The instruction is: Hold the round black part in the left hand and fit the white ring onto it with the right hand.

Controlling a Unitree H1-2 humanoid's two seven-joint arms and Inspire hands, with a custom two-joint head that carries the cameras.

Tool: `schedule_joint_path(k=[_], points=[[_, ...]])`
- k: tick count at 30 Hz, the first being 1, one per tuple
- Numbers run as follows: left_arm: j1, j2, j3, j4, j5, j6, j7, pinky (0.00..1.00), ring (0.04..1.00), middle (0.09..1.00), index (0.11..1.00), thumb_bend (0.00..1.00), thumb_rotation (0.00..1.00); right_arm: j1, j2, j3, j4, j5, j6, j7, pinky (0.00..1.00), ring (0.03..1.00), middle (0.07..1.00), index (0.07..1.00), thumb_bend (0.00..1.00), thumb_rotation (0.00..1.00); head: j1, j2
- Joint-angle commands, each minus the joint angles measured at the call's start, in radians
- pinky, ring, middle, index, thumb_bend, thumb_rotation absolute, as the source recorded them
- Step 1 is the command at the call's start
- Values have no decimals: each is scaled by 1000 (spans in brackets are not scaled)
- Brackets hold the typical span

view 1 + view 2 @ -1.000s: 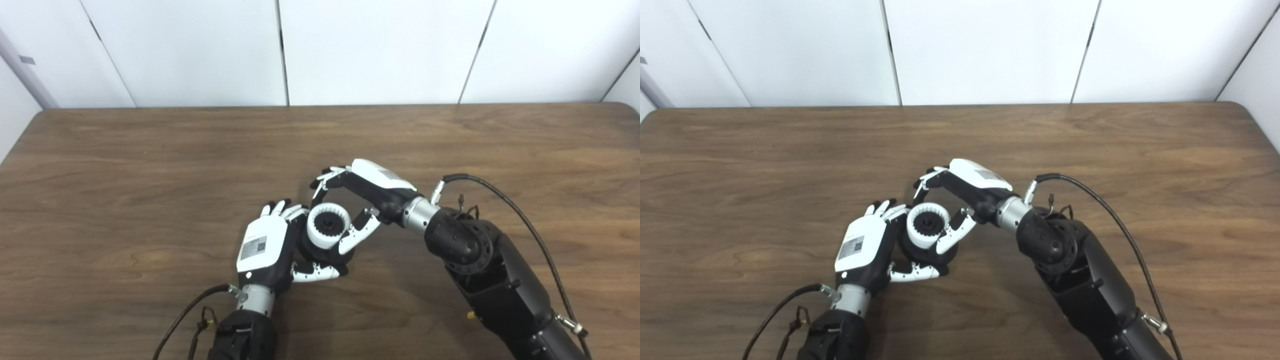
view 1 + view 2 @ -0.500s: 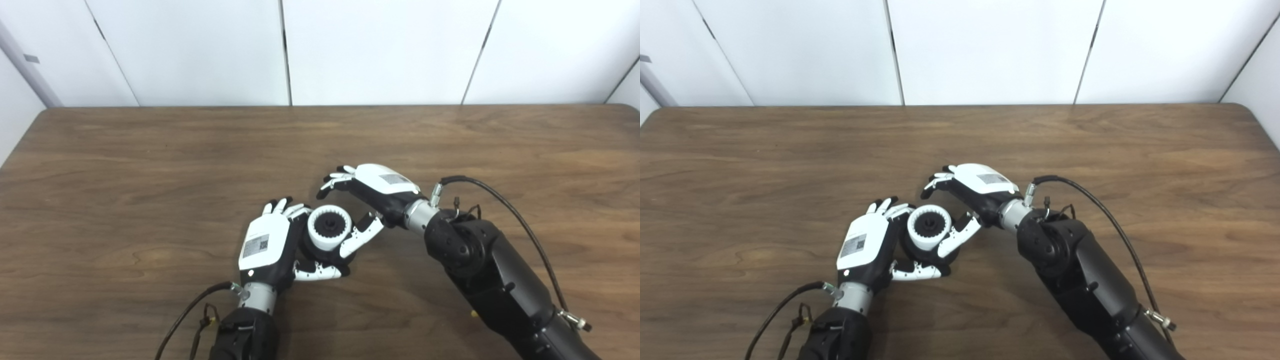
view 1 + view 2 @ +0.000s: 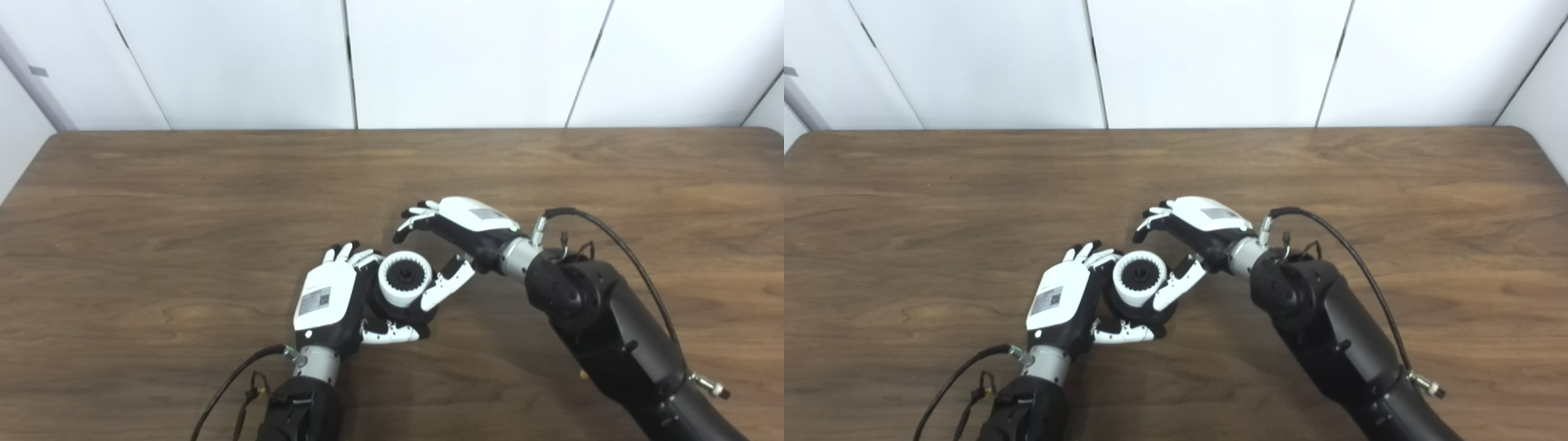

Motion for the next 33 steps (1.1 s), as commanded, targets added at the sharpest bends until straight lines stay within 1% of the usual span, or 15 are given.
schedule_joint_path(k=[1, 3, 5, 8, 11, 13, 16, 19, 26, 31, 33], points=[[32, 12, -32, 68, 4, 21, -100, 1000, 955, 837, 483, 525, 64, -58, -13, -23, -51, 0, 20, 17, 1000, 1000, 947, 776, 1000, 393, 0, 1], [31, 13, -31, 67, 3, 23, -103, 1000, 955, 839, 483, 525, 64, -80, -29, -22, -72, -2, 51, 78, 1000, 1000, 959, 795, 1000, 390, 3, 1], [29, 15, -28, 66, -1, 25, -104, 1000, 956, 841, 483, 525, 64, -106, -44, -30, -93, -9, 67, 156, 1000, 1000, 970, 824, 1000, 382, 4, 1], [27, 17, -23, 68, -3, 22, -101, 1000, 953, 839, 483, 525, 63, -127, -41, -76, -125, -16, 70, 245, 1000, 1000, 969, 849, 1000, 368, 3, 0], [23, 21, -21, 68, -1, 21, -102, 1000, 949, 833, 483, 525, 64, -136, -25, -136, -152, -16, 70, 298, 1000, 1000, 965, 859, 1000, 353, 1, -1], [20, 24, -20, 67, -2, 22, -109, 1000, 951, 835, 483, 525, 64, -144, -24, -156, -164, -25, 70, 325, 1000, 1000, 962, 862, 1000, 351, 1, -1], [16, 25, -18, 67, -5, 25, -119, 1000, 955, 838, 483, 525, 65, -153, -33, -172, -172, -24, 69, 343, 992, 1000, 954, 861, 1000, 343, 1, -2], [15, 24, -16, 72, -6, 22, -112, 1000, 951, 837, 483, 525, 64, -158, -42, -179, -172, -24, 70, 352, 986, 1000, 949, 855, 1000, 346, 3, -5], [9, 30, -12, 75, -10, 16, -107, 1000, 953, 834, 483, 525, 64, -164, -53, -185, -164, -21, 70, 350, 999, 1000, 950, 844, 1000, 336, 3, -12], [4, 34, -5, 85, -15, 3, -92, 1000, 950, 827, 483, 525, 64, -166, -56, -191, -166, -18, 69, 344, 1000, 1000, 946, 847, 1000, 355, 4, -16], [3, 34, -2, 83, -12, 7, -95, 1000, 949, 828, 488, 524, 72, -168, -59, -192, -169, -21, 69, 341, 1000, 1000, 946, 846, 1000, 356, 4, -15]])
